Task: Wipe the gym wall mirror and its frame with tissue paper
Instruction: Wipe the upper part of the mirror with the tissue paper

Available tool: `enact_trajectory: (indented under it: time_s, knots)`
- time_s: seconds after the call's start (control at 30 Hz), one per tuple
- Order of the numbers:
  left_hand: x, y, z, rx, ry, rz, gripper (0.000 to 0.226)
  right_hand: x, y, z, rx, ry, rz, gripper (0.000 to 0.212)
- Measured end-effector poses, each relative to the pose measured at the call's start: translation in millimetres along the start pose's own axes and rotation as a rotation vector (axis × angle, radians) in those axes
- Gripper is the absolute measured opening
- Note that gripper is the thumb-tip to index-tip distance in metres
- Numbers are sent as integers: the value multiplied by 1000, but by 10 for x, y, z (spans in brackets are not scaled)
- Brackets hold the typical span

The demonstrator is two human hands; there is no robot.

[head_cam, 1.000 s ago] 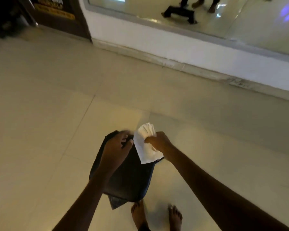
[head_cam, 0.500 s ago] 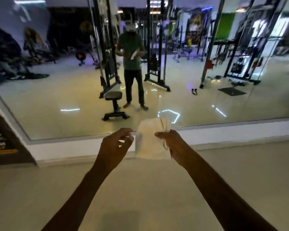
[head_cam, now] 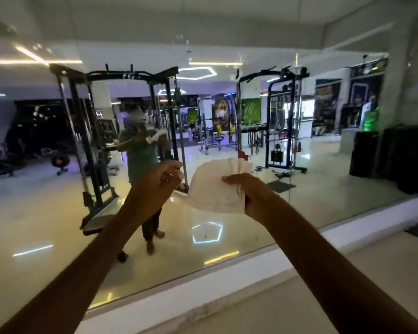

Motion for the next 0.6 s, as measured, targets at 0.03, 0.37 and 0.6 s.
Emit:
enact_trajectory:
  time_s: [0.03,0.37,0.6]
  knots:
    - [-26,-190,81,0,-1,30,33,-122,-131,-70,20,-10,-6,29]
    - [-829,-2463,1020,95,7,273,28,-1712,-1764,-707,151,-76,-233,30]
    - [-1234,-4165,1724,39,77,363,34,-2765,-2895,-1135,230,-137,-348,42]
Point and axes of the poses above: each hand's wrist, its own y-axis away from the middle knuckle, its own z-axis out of the palm, x = y × z, the point moved 4 cm from there along -y, towards the middle knuckle, and after that the axes turned 14 degrees about z, right-handed, at the moved point
